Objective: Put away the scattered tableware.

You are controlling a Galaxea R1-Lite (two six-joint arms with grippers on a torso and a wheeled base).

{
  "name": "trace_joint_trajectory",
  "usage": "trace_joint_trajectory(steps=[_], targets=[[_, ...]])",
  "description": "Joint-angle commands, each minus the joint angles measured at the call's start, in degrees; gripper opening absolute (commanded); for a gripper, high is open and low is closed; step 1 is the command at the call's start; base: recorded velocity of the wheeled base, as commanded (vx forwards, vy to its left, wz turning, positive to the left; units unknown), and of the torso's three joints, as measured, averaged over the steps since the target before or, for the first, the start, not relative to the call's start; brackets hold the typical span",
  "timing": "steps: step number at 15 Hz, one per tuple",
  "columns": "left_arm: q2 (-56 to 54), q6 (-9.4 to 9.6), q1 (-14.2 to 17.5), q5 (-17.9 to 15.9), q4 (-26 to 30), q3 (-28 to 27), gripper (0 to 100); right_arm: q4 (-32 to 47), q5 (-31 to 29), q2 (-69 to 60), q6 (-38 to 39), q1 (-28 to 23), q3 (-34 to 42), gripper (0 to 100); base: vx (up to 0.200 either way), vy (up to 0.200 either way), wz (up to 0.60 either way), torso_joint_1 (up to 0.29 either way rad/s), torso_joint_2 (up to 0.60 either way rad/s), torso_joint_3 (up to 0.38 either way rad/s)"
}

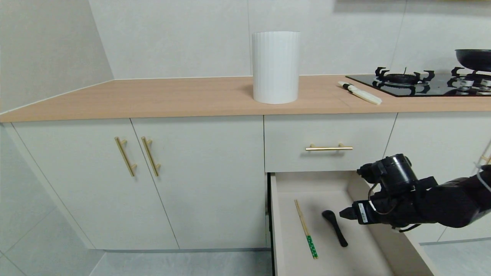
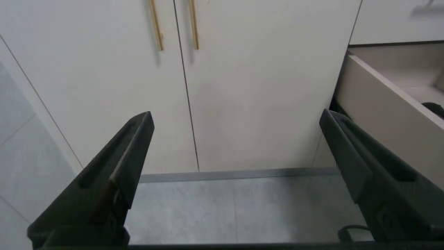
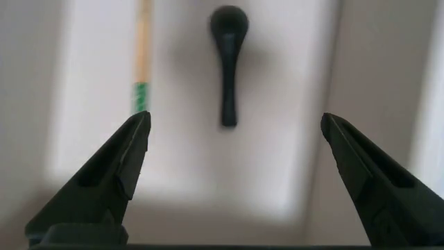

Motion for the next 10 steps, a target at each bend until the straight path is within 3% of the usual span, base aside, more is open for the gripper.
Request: trace_joint_trajectory(steps=[1, 5, 9, 10], targets=[[0.0, -0.02, 0.0, 0.01, 0.0, 0.0, 100, 0.27, -0.06, -9.16, 0.19, 2.45, 4.28, 100, 0.0, 0.0, 0.0, 0.0, 0.0, 0.0], [0.0, -0.02, 0.0, 0.01, 0.0, 0.0, 100, 1.42, -0.24, -19.01, -0.33, 5.7, 6.74, 100, 0.0, 0.0, 0.0, 0.0, 0.0, 0.0], [0.0, 0.06, 0.0, 0.01, 0.0, 0.0, 100, 4.14, -0.33, -20.41, -0.42, 5.7, 6.47, 100, 0.0, 0.0, 0.0, 0.0, 0.0, 0.0], [0.0, 0.06, 0.0, 0.01, 0.0, 0.0, 100, 4.32, -0.24, -20.68, -0.42, 5.79, 6.65, 100, -0.2, 0.0, 0.0, 0.007, 0.01, -0.002]])
